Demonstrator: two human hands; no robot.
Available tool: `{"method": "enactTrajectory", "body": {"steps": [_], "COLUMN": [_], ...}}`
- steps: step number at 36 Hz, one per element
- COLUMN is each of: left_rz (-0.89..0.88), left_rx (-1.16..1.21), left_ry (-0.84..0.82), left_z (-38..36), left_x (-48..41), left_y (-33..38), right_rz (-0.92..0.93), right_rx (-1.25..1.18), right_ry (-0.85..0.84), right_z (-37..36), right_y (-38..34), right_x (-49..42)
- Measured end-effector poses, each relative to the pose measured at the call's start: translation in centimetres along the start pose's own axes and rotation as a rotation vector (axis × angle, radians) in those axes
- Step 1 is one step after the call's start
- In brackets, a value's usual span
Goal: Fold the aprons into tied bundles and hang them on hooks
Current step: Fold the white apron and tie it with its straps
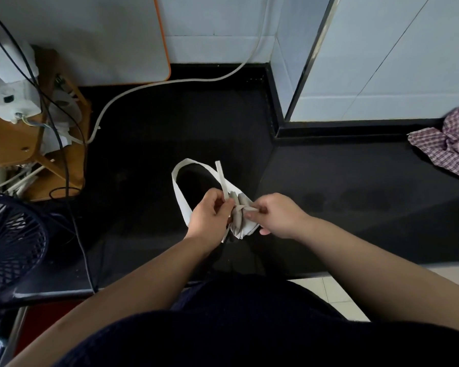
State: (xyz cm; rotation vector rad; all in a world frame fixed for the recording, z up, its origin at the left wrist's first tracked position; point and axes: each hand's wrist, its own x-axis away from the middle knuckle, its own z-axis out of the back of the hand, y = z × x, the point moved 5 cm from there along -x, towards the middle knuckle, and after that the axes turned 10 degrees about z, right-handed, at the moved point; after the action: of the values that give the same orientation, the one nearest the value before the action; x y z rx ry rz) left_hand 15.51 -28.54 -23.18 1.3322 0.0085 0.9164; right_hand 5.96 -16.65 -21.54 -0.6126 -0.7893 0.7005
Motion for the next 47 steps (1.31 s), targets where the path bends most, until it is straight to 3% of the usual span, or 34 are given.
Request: {"method": "enactTrajectory", "body": {"steps": [10,17,25,30,34,41,44,47], "left_rz": [-0.052,-0.06,-0.063,-0.065,-0.047,-0.015,-0.011,-0.01], "left_rx": [0.115,0.07,0.069,-0.008,0.022,0.03,0.061,0.127], "left_ry": [-0.154,-0.135,-0.099,-0.093,-0.058,0.046,0.049,0.027], "left_z": [-0.7,-0.4,0.1,0.2,0.1,0.8,1.1,1.0], "left_x": [0.7,-0.1,0.3,0.0,0.2,0.2,0.2,0.3], "left_y": [0.5,0.2,-0.1,0.1,-0.7,-0.9,-0.7,-0.7], "right_rz": [0.013,0.168,-0.048,-0.051,-0.159,-0.268,-0.188,-0.158], "right_rx": [0.018,0.197,-0.008,-0.017,-0.094,-0.715,-0.606,-0.562], "right_ry": [-0.098,0.082,0.029,0.253,0.296,0.185,0.122,0.177], "right_z": [0.6,1.3,0.4,0.2,-1.1,-3.4,-3.3,-3.2], "right_y": [0.6,-0.3,1.4,1.1,1.1,-0.4,-1.2,-1.1], "right_x": [-0.2,-0.6,-1.1,-1.5,-0.9,-0.4,-0.3,-0.4]}}
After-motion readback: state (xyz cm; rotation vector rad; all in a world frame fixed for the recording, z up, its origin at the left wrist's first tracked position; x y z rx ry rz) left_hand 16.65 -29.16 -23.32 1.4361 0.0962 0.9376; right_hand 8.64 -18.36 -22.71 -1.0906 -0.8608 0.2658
